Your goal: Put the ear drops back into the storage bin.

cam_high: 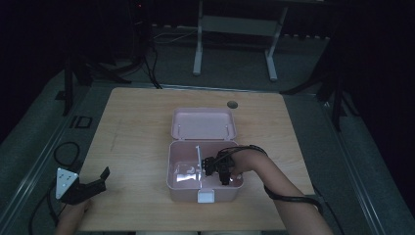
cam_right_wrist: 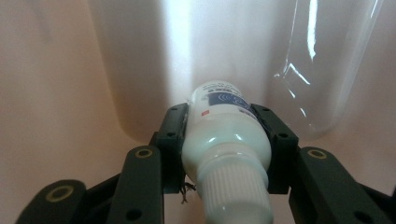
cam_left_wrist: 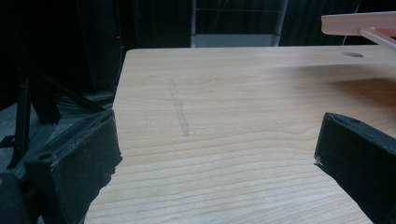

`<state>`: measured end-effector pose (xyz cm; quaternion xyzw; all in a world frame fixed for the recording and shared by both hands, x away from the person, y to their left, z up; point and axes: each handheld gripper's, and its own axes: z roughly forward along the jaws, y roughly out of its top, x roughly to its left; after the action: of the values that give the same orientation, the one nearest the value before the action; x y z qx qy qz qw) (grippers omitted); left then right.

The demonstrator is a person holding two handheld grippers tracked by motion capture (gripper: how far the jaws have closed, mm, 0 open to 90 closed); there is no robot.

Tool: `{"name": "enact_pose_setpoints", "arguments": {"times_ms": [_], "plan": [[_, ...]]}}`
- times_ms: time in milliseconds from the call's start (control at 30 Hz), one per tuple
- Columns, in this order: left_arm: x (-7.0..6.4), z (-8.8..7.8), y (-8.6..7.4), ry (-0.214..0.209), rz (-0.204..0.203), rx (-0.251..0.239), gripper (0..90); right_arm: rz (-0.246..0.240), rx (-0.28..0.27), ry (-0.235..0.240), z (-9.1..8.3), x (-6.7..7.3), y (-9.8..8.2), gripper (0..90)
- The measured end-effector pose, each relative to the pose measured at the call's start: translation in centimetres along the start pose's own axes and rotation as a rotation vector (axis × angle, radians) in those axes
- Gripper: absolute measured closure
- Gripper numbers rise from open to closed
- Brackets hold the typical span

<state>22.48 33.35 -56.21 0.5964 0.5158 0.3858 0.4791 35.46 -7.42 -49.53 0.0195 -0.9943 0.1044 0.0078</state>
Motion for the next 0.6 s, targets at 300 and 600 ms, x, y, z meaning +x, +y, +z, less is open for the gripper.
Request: {"name": "enact_pose_setpoints", "arguments": {"times_ms": [300, 600], "plan": [[0.0, 0.0, 0.0, 0.0, 0.001, 0.0, 0.4, -0.009, -0.007, 0.007, -0.5, 0.2, -0.2, 55.3], [0.0, 0.0, 0.0, -0.001, 0.0, 0.002, 0.4, -0.011, -0.048, -0.013, -2.3, 0.3, -0.8, 51.2]]}}
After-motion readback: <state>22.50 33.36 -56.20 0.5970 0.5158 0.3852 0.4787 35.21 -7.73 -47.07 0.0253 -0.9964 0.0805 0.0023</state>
